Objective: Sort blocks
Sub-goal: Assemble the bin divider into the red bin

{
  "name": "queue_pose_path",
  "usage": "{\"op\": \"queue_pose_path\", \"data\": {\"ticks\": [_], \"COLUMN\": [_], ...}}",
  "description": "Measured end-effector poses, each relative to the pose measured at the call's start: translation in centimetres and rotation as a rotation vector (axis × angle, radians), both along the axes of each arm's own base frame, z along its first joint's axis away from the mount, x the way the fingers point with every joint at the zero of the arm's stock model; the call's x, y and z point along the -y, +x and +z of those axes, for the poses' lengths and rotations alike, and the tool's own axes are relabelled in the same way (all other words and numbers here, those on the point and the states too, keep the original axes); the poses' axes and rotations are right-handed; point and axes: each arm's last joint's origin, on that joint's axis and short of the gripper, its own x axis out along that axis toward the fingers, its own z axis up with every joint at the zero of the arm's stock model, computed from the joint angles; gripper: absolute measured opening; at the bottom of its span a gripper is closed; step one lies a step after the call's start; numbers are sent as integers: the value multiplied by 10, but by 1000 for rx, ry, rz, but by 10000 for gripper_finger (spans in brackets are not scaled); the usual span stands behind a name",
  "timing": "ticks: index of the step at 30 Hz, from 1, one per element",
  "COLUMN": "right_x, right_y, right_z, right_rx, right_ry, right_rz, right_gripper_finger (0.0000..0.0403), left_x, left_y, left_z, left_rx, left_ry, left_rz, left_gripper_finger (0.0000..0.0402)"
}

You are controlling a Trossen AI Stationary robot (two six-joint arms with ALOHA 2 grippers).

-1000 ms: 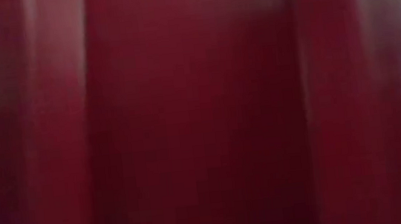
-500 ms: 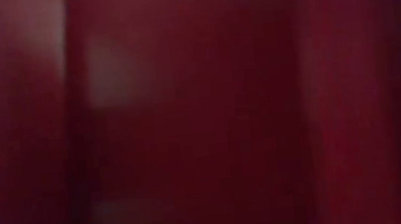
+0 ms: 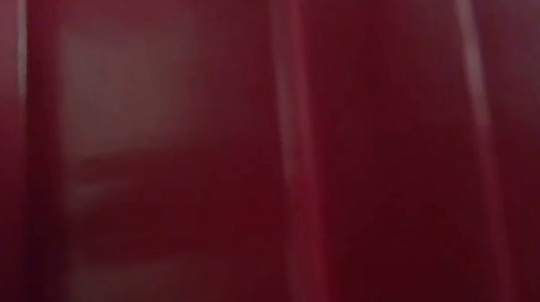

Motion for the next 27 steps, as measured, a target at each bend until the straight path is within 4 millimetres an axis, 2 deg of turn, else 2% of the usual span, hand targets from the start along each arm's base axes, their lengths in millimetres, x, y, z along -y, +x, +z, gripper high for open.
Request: {"op": "queue_pose_path", "data": {"ticks": [4, 7, 9, 11, 16, 21, 24, 27], "right_x": [2, 5, 7, 8, 7, 6, 5, 4], "right_y": [2, 6, 8, 11, 11, 11, 10, 8], "right_z": [0, 1, 2, 3, 3, 2, 2, 1], "right_rx": [1, 13, 25, 34, 24, 7, 4, -10], "right_ry": [11, 27, 44, 55, 57, 76, 78, 84], "right_rz": [-13, -27, -38, -41, -14, 10, 16, 17], "right_gripper_finger": [1, 1, 1, 0, 0, 0, 0, 0], "left_x": [-4, -16, -29, -45, -86, -116, -121, -115], "left_y": [15, 29, 40, 49, 63, 65, 65, 61], "left_z": [26, 41, 47, 46, 29, 31, 27, 34], "left_rx": [-117, -263, -316, -318, -304, -271, -209, -134], "left_ry": [272, 442, 481, 437, 285, 307, 153, 84], "left_rz": [-348, -443, -466, -518, -578, -555, -531, -539], "left_gripper_finger": [106, 148, 169, 182, 189, 189, 188, 187]}}
